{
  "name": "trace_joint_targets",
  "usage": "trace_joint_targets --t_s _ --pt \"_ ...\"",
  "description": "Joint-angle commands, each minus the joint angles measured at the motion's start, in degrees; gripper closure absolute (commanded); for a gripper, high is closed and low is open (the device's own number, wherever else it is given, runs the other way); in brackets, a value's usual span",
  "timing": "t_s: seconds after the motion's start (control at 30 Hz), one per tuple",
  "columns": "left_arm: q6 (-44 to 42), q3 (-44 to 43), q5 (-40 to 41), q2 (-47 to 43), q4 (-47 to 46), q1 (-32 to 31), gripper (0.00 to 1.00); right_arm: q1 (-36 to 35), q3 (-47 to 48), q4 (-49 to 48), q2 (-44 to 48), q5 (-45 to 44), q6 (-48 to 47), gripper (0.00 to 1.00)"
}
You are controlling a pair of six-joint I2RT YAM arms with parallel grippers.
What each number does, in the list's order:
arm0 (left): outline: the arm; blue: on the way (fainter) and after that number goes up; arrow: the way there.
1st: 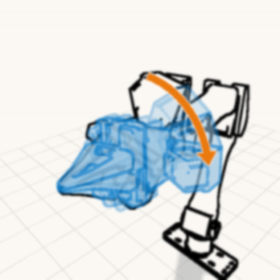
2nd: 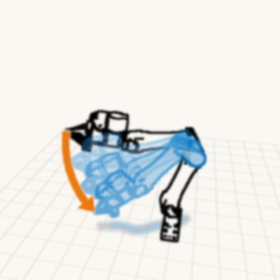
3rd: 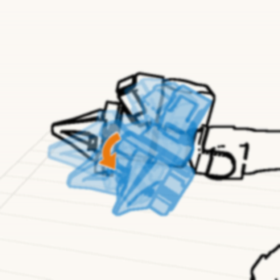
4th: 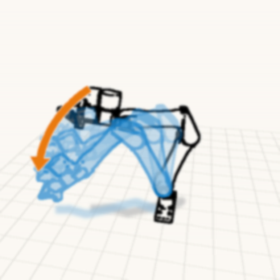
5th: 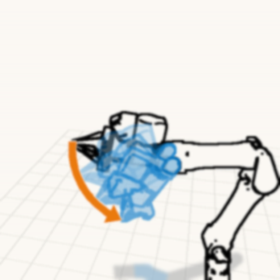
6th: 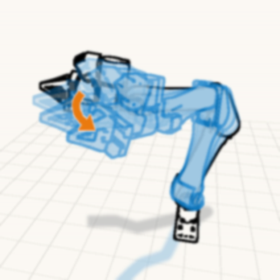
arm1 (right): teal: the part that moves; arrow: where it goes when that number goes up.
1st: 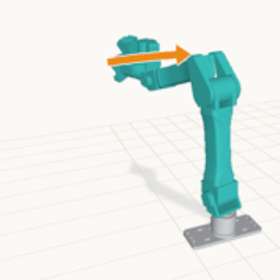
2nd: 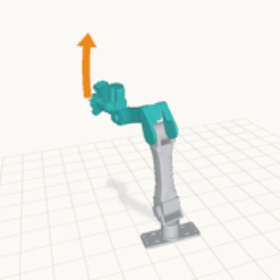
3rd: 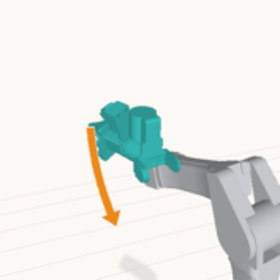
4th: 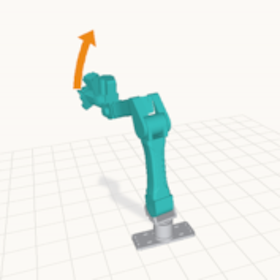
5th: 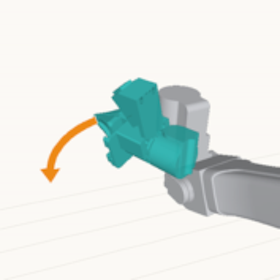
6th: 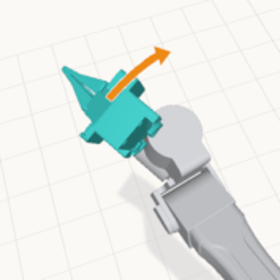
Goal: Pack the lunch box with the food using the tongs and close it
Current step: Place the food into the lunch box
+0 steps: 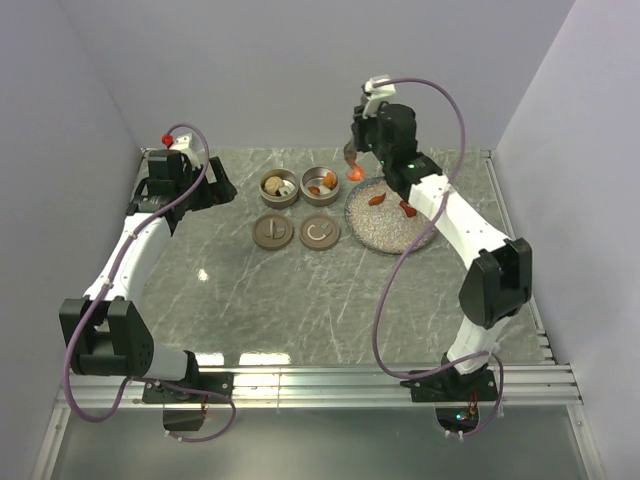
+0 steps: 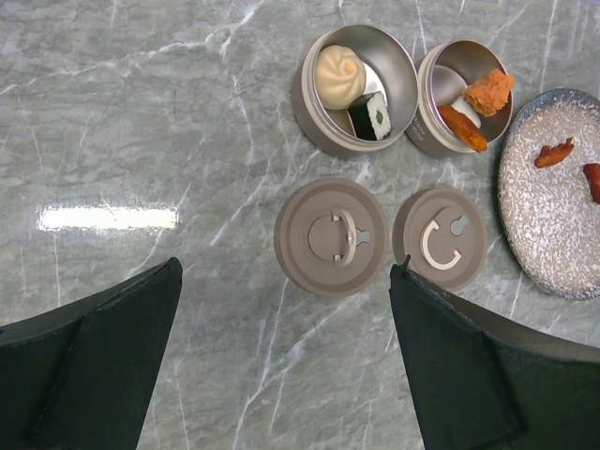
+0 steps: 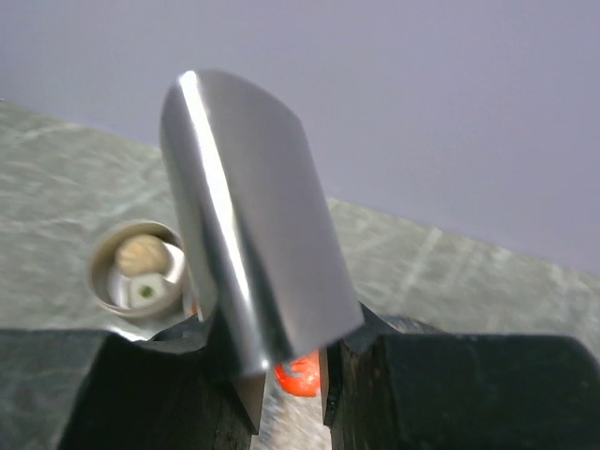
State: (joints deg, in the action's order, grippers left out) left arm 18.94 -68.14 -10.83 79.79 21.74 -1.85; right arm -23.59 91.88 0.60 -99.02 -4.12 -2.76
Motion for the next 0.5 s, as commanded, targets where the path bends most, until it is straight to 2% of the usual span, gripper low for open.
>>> trace_joint_targets --t_s 0.0,0.13,0.47 --pt "-0.31 -1.21 -1.83 -0.16 -2.22 0.18 0.01 -3.03 5.15 -2.44 -3.71 -0.54 2.67 0.77" --pt "-0.31 -0.68 -1.91 -0.42 -2.40 0.18 0.01 -7.07 9.10 -4.73 -8.54 -0.27 5.75 0.77" --pt "-0.40 0.29 -1.56 -1.13 -2.22 0.18 0.01 -10.59 21.85 -7.02 -19.53 1.75 11.29 0.77"
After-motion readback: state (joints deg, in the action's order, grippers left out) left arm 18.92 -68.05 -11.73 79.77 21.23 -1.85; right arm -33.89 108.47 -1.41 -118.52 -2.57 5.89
